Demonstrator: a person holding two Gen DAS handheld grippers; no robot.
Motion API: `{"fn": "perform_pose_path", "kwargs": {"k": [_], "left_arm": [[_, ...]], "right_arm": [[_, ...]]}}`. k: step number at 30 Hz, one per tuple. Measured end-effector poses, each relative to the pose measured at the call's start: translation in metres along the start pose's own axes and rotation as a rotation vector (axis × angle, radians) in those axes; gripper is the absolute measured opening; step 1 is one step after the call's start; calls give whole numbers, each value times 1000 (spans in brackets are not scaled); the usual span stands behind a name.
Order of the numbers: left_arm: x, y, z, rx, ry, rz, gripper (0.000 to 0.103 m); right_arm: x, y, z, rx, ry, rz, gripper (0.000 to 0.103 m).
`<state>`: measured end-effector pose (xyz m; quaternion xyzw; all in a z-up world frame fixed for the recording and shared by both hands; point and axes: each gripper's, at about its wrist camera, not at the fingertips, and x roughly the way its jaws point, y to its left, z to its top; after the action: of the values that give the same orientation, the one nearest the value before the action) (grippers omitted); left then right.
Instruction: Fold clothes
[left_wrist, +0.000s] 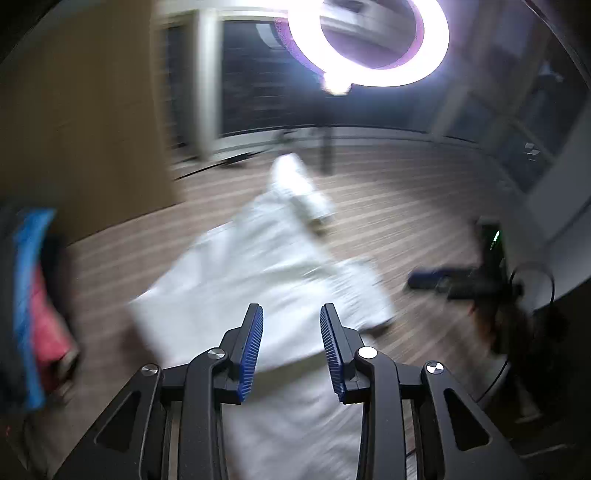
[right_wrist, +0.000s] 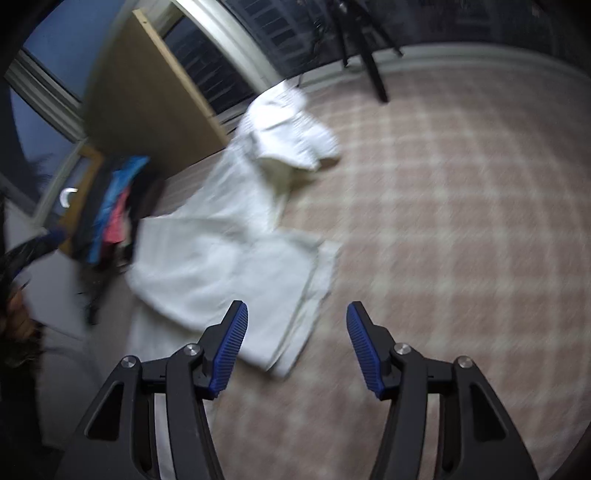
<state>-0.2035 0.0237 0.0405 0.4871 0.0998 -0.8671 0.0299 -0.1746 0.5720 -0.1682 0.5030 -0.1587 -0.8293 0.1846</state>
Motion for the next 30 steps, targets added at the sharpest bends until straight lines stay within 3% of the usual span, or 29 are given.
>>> {"fn": "perform_pose_path", "kwargs": {"k": [8, 9, 10, 11, 12, 15, 19, 21, 23, 24, 26, 30], "left_arm": [[-18, 45, -75, -133, 49, 57, 33], [-17, 47, -79, -133, 54, 62, 33], [-16, 48, -83, -133, 57, 66, 33], [-13, 50, -85, -134, 60, 71, 33], [-11, 51, -87, -136, 63, 77, 33], [0, 56, -87, -122, 59, 105, 33], [24, 61, -85, -94, 53, 114, 34], [37, 66, -84, -82, 63, 123, 34], [48, 70, -84, -71, 78, 126, 34], [53, 70, -84, -56, 84, 124, 34], [62, 70, -83, -16, 92, 125, 34], [75, 72, -82, 72, 111, 121, 34]], "right_arm": [[68, 14, 42, -167, 109, -73, 56], [70, 18, 41, -193, 99, -86, 51], [70, 21, 39, -212, 97, -86, 44], [71, 21, 38, -211, 125, -58, 14], [73, 22, 36, -210, 153, -30, 6], [62, 24, 41, -247, 144, -78, 5], [31, 24, 64, -281, 35, -171, 5], [34, 22, 72, -309, 17, -262, 6], [43, 23, 75, -325, 44, -250, 12], [50, 27, 74, -337, 91, -248, 24], [54, 34, 70, -362, 84, -326, 33], [31, 52, 66, -376, -3, -402, 34]]}}
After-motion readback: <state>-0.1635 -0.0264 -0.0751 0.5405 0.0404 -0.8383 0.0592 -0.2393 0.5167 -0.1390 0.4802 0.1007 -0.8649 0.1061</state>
